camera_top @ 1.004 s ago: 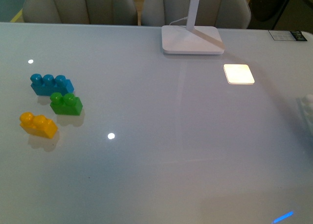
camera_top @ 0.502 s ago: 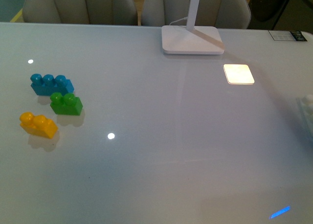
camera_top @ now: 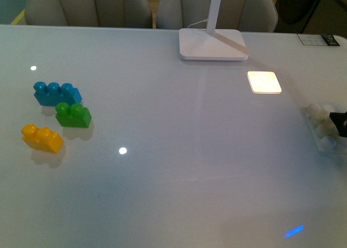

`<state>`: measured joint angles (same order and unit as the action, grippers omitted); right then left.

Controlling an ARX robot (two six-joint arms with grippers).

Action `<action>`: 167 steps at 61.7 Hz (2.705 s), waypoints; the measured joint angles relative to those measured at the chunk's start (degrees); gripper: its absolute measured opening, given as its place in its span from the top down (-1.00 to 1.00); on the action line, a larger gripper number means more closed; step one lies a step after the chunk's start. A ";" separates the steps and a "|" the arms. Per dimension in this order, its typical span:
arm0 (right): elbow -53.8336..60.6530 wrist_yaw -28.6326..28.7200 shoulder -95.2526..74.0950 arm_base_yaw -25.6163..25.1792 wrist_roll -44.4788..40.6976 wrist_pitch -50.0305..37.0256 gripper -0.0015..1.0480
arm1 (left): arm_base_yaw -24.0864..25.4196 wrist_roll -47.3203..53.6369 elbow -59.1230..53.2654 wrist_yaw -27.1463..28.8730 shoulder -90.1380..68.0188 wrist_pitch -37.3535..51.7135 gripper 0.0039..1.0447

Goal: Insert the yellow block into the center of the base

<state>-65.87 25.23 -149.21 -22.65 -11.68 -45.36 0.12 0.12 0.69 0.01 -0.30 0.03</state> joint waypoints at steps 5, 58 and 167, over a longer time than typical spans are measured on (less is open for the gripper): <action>1.01 -0.79 0.13 2.47 0.55 -0.46 -0.83 | 0.00 0.00 0.00 0.00 0.00 0.00 -0.86; 1.81 -20.20 2.67 33.90 7.56 8.52 -0.84 | 0.00 0.00 0.00 0.00 0.00 0.00 -0.86; -24.09 -33.46 -3.63 59.82 33.70 32.22 -0.85 | 0.00 0.00 0.00 0.00 0.00 0.00 -0.86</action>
<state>-89.95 -8.23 -152.83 37.17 22.02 -13.15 0.12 0.12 0.69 0.01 -0.30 0.03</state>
